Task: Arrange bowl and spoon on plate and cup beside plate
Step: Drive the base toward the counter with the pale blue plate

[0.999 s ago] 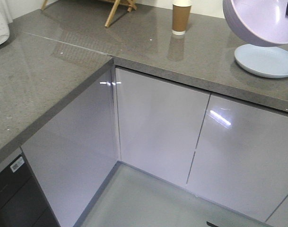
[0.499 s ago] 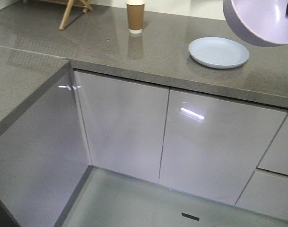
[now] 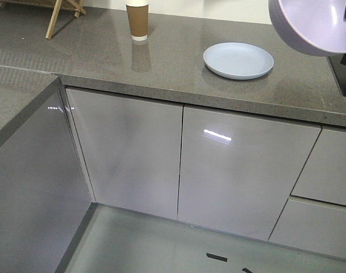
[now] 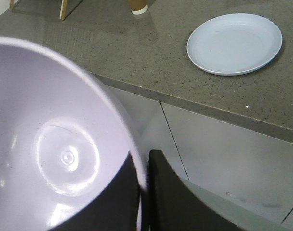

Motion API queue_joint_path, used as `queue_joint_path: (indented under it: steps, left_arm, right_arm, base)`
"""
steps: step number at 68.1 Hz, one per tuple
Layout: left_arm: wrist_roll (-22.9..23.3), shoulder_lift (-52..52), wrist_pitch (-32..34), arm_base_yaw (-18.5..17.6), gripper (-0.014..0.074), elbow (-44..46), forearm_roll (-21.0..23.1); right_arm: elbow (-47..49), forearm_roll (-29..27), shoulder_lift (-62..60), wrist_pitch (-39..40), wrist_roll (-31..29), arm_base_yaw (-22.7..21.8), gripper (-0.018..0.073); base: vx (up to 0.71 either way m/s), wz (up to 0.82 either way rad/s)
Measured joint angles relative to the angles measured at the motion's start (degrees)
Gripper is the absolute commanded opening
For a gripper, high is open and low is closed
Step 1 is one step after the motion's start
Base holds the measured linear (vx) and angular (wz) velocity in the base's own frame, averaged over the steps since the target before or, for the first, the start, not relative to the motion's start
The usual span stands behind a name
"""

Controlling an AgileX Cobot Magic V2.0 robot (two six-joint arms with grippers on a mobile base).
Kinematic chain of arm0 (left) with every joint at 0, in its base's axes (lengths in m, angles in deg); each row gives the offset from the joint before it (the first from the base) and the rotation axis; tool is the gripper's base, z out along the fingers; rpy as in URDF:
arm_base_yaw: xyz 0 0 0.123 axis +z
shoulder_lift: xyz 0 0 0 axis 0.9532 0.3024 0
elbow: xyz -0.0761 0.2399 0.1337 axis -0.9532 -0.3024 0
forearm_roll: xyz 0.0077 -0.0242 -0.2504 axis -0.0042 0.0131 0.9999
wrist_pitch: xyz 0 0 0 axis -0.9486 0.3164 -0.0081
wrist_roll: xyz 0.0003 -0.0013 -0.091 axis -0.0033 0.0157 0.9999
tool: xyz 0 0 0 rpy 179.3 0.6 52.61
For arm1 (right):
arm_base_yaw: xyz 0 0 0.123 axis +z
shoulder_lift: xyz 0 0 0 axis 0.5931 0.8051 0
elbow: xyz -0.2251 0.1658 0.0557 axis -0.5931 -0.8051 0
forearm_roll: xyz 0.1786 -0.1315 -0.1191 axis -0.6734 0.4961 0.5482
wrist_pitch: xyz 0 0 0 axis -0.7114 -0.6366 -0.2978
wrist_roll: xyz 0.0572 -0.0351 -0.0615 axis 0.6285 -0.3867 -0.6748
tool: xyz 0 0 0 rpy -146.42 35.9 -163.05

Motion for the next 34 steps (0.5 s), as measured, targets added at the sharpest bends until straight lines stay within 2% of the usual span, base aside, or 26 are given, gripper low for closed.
queue_joint_path:
  steps: [34]
  left_arm:
    - [0.00, 0.00, 0.00, 0.00, -0.0007, 0.00, 0.00]
  right_arm:
    - [0.00, 0.00, 0.00, -0.02, 0.00, 0.00, -0.0010]
  base:
    - [0.01, -0.05]
